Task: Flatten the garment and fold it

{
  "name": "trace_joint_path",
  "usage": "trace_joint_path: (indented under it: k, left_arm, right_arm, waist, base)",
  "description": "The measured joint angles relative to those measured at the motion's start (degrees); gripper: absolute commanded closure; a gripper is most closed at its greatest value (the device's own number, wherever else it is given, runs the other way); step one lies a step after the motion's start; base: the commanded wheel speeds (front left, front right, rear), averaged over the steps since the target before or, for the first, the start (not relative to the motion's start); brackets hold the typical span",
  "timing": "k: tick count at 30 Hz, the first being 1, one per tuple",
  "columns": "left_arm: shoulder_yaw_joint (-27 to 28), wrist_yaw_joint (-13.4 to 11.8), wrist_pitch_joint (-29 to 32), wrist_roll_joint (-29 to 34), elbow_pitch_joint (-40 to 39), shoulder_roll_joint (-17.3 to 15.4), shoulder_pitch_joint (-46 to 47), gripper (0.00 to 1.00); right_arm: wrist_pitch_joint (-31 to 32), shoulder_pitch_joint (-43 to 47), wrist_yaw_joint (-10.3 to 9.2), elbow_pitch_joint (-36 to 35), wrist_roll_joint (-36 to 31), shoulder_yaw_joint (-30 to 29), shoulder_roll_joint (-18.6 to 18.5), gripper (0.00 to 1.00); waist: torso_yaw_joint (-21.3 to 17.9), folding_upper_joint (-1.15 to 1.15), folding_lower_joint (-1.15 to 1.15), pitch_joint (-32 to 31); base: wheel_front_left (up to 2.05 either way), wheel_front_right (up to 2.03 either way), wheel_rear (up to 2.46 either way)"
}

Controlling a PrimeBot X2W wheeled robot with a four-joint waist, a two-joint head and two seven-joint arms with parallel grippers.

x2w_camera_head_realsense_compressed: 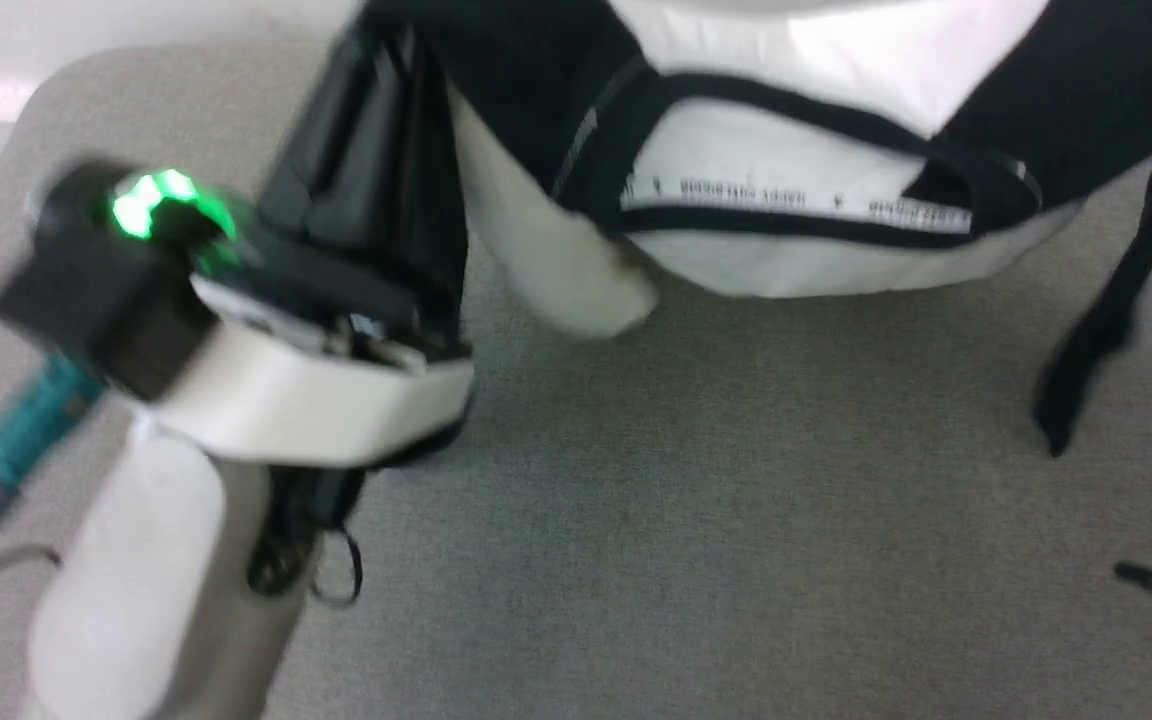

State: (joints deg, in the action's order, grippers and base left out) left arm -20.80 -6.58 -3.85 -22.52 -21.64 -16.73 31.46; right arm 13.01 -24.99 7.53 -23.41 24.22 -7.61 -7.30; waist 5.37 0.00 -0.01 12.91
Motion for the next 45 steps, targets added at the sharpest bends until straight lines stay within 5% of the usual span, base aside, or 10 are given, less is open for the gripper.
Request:
trace_joint_path:
  k: [15,27,36,45]
  left_arm:
    - [3.6,1.0,14.6,-6.5,9.3,-0.2,21.6,1.0]
    - [1.8,1.9,19.0,-1.5,26.4,-1.0,42.9,1.0]
    - [1.9,1.7,9.2,2.4,37.3,2.2,60.1,1.0]
    - [-0.9,5.1,-1.5,4.7,43.4,2.0,60.5,1.0]
  right_arm:
    - [11.5,-18.7,0.0,4.4,0.5,1.4,-2.8,1.0]
    - [13.5,-43.0,0.0,22.1,-5.8,4.4,-6.3,1.0]
    - [5.6,-63.2,0.01,37.7,-13.5,7.2,-9.3,1.0]
    - [-0.4,-66.9,0.01,44.7,-13.9,9.8,-12.1,1.0]
  waist:
    - [-1.0,0.0,0.01,0.2]
    - [-1.9,0.0,0.02,9.7]
    - [-2.6,0.01,0.03,20.5]
    - [-2.1,0.01,0.02,29.7]
  base:
    - [0.0,0.0,0.0]
    - [0.0,0.0,0.0]
    - [0.0,0.0,0.0]
    - [0.0,0.0,0.0]
